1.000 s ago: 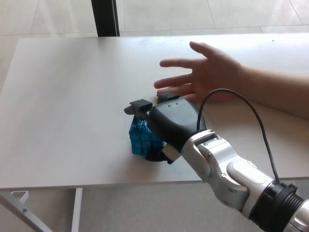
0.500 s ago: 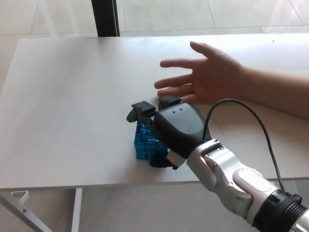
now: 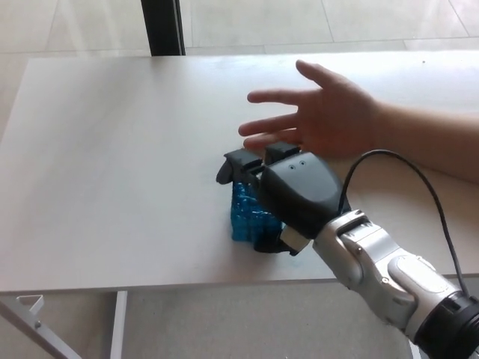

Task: The robot uses its right hand to pick up a cube kept in the middle of the desk infront of it and hands it to a person

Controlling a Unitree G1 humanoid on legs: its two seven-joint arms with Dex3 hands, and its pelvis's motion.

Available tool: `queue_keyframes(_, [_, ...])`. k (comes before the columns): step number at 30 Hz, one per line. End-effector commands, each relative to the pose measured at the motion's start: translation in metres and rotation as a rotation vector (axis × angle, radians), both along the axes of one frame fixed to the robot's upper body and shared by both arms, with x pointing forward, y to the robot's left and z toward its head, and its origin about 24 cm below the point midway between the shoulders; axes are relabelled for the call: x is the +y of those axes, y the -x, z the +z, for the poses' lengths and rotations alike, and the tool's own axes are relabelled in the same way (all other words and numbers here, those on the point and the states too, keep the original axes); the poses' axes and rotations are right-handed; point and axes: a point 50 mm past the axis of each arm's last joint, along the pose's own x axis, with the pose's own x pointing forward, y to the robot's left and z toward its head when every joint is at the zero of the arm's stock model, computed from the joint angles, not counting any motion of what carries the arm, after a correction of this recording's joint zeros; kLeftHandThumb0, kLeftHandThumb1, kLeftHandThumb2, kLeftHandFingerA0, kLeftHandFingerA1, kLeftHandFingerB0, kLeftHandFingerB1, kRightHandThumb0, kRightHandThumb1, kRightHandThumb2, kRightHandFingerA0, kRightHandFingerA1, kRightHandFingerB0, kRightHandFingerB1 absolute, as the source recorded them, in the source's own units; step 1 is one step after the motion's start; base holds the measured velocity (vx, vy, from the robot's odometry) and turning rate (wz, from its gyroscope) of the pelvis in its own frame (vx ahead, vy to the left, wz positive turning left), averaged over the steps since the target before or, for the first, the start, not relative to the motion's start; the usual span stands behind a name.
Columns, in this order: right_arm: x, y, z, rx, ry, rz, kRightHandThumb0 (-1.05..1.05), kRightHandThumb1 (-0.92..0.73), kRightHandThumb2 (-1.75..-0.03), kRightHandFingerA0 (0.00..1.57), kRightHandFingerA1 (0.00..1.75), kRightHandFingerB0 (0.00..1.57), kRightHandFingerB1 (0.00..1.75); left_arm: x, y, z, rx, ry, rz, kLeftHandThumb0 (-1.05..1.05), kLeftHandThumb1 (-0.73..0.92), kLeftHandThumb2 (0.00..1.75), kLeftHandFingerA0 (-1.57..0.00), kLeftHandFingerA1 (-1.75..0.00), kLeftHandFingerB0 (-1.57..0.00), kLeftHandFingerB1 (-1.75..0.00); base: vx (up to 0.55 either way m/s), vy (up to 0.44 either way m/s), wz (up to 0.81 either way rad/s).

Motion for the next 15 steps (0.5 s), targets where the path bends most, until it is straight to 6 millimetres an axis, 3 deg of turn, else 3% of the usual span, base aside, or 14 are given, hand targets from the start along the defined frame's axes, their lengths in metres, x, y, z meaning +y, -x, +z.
queue_keyframes(1, [-0.003,-0.008,0.022,-0.036,-0.034,0.016,-0.23,-0.52,-0.94,0.93,1.75,0.68,1.66,0.001,0.002,0.001,0.007,-0.013,-0.006,-0.66,0.79,0.63,-0.60,-0.52,-0.52,-0.44,0.00,0.000,0.00])
queue_keyframes(2, [-0.003,-0.011,0.030,-0.051,-0.039,0.011,-0.26,-0.57,-0.79,0.90,1.75,0.65,1.69,0.000,0.002,0.000,0.009,-0.011,-0.006,-0.67,0.79,0.63,-0.59,-0.51,-0.52,-0.43,0.00,0.000,0.00])
queue_keyframes(3, [-0.004,-0.012,0.034,-0.056,-0.041,0.009,-0.26,-0.57,-0.79,0.90,1.75,0.65,1.69,0.000,0.002,0.000,0.010,-0.011,-0.007,-0.67,0.79,0.63,-0.59,-0.51,-0.52,-0.43,0.00,0.000,0.00])
queue_keyframes(5, [-0.005,-0.014,0.040,-0.056,-0.058,0.012,-0.26,-0.58,-0.82,0.89,1.75,0.67,1.64,0.000,0.003,0.000,0.002,-0.009,-0.004,-0.66,0.78,0.63,-0.61,-0.51,-0.52,-0.44,0.00,0.000,0.00])
queue_keyframes(6, [-0.009,-0.020,0.057,-0.094,-0.110,-0.008,-0.22,-0.54,-0.93,0.91,1.75,0.69,1.67,0.000,0.003,0.000,0.009,-0.017,-0.008,-0.67,0.78,0.64,-0.62,-0.53,-0.54,-0.45,0.00,0.000,0.00])
queue_keyframes(9, [-0.019,-0.029,0.067,-0.124,-0.125,-0.038,-0.18,-0.51,-1.01,0.92,1.75,0.66,1.73,0.000,0.003,0.000,0.010,-0.014,-0.003,-0.64,0.78,0.63,-0.61,-0.52,-0.53,-0.44,0.00,0.000,0.00])
queue_keyframes(11, [-0.023,-0.036,0.071,-0.131,-0.085,-0.067,-0.19,-0.53,-0.95,0.89,1.75,0.68,1.63,0.000,0.006,-0.001,0.000,-0.009,0.011,-0.64,0.78,0.63,-0.62,-0.53,-0.54,-0.45,0.00,0.000,0.00])
queue_keyframes(12, [-0.025,-0.039,0.074,-0.135,-0.070,-0.076,-0.20,-0.53,-0.83,0.93,1.75,0.78,1.34,-0.001,0.009,-0.001,-0.009,0.000,0.026,-0.65,0.77,0.63,-0.60,-0.51,-0.53,-0.44,0.00,0.000,0.00])
queue_keyframes(15, [-0.036,-0.048,0.080,-0.151,-0.027,-0.115,-0.21,-0.53,-0.89,0.96,1.75,0.78,1.49,-0.001,0.008,-0.001,-0.011,0.000,0.029,-0.66,0.77,0.63,-0.62,-0.50,-0.54,-0.43,0.00,0.000,0.00])
